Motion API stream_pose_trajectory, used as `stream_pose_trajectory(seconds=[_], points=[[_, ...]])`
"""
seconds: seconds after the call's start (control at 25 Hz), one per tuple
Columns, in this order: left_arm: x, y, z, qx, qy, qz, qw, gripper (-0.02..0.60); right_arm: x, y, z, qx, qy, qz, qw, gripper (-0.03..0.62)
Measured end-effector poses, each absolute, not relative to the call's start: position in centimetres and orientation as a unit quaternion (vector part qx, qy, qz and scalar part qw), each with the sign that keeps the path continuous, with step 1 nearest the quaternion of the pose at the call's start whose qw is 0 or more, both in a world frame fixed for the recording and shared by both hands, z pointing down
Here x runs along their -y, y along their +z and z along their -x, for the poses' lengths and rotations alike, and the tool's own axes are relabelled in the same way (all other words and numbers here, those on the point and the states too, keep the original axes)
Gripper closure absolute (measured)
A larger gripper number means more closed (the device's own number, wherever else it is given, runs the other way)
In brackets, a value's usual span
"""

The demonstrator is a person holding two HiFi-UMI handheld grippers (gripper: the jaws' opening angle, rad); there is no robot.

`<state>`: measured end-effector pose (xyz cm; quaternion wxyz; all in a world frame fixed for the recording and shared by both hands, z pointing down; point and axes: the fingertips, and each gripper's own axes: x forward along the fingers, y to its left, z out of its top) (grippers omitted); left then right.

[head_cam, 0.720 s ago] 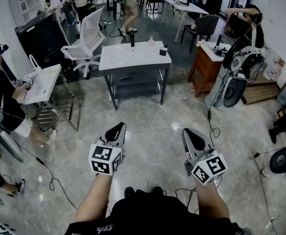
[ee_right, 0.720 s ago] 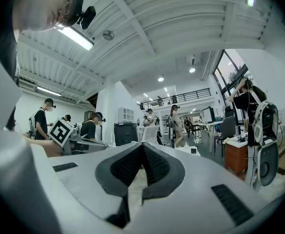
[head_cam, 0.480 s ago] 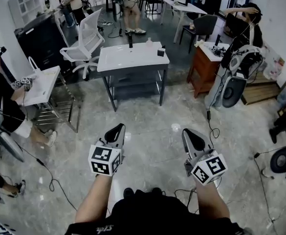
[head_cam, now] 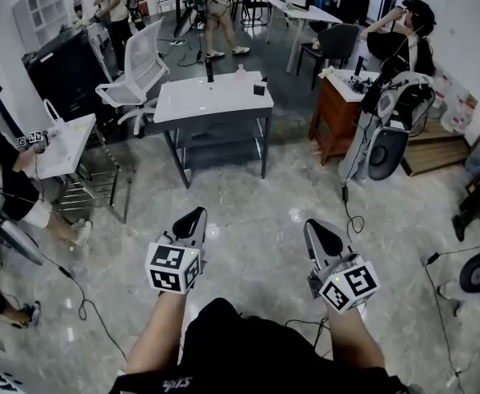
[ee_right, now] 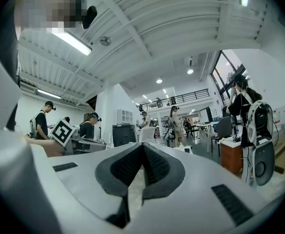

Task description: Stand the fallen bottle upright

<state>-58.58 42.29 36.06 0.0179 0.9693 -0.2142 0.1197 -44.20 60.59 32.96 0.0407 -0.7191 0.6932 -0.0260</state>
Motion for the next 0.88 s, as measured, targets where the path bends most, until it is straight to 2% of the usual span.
stream_pose_trajectory(seconds=[0.48,0.88], points=[[-40.1,38.0,48.8,0.16,0.129,-0.978,0.022,0.557,-58.1,34.3,38.2,-0.684,-0.056,0.726,0.051,0.58],[-29.3,40.4,37.0,0.126,0.143,-0.981,0.029,0.557,-47.0,37.5,27.5,-0.66,-0.105,0.743,0.044,0.58]])
